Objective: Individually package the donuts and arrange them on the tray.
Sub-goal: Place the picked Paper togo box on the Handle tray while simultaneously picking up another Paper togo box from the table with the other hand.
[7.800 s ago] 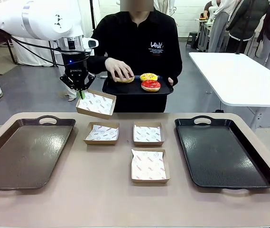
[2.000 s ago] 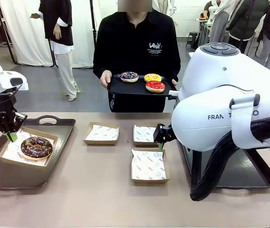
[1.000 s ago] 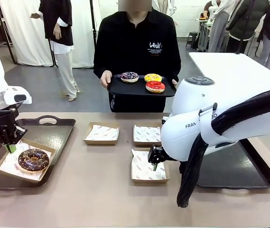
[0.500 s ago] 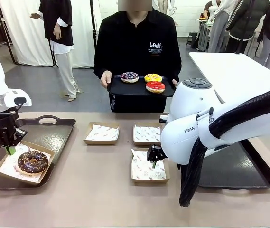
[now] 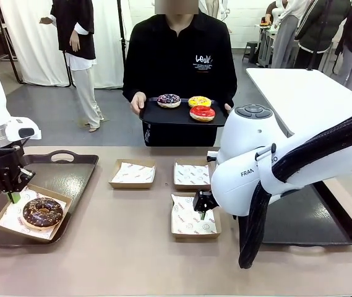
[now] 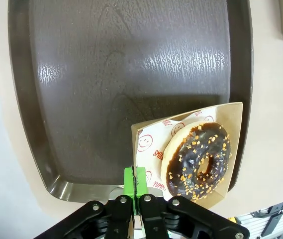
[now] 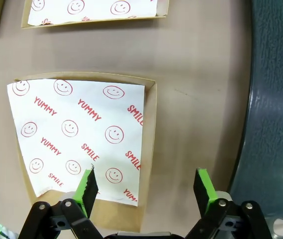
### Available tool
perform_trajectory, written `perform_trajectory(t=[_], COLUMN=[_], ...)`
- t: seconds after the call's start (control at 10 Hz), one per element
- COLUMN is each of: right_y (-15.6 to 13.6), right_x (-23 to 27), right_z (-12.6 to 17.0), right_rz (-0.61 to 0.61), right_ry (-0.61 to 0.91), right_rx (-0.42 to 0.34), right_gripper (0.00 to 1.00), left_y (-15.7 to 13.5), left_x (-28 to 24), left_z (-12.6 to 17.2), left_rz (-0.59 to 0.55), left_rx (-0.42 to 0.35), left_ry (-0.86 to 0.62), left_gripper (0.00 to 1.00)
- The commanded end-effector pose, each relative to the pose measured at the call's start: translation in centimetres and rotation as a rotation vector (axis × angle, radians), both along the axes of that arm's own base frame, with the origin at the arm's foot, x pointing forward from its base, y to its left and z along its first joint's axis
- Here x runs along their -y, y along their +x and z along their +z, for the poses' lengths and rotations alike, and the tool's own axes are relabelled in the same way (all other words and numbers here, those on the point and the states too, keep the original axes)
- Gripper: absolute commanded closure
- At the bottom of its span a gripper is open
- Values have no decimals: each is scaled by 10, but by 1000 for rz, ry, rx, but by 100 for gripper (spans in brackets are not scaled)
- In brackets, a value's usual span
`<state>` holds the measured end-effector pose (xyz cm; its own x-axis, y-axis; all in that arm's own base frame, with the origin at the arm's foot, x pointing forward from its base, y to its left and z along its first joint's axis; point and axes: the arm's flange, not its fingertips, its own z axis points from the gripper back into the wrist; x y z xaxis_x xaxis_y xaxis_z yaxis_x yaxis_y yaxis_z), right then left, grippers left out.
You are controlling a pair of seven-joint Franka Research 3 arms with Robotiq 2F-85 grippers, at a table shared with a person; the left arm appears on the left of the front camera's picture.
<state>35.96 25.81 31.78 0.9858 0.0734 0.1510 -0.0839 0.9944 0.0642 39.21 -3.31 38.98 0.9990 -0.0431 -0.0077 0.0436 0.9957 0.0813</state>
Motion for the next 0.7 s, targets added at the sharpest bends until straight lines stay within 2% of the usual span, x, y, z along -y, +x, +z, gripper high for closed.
perform_trajectory(t=[0.0, 0.3, 0.4, 0.5, 0.6], right_y=[7, 6, 6, 6, 5], right_x=[-4, -5, -5, -5, -4], right_z=[-5, -5, -6, -6, -6], right_rz=[0, 12, 14, 22, 19], right_ry=[-3, -2, -3, -3, -2], right_rx=[3, 3, 3, 0, -1], right_gripper=[0, 0, 11, 59, 70], left_y=[1, 1, 0, 0, 0], left_x=[-1, 0, 0, 0, 0], left_z=[-13, -15, -15, -16, -16], left_rz=[-18, -19, -23, -29, -33], left_rx=[7, -5, -7, -16, -18], left_ry=[27, 10, 11, 5, 3], left_gripper=[99, 99, 99, 45, 45])
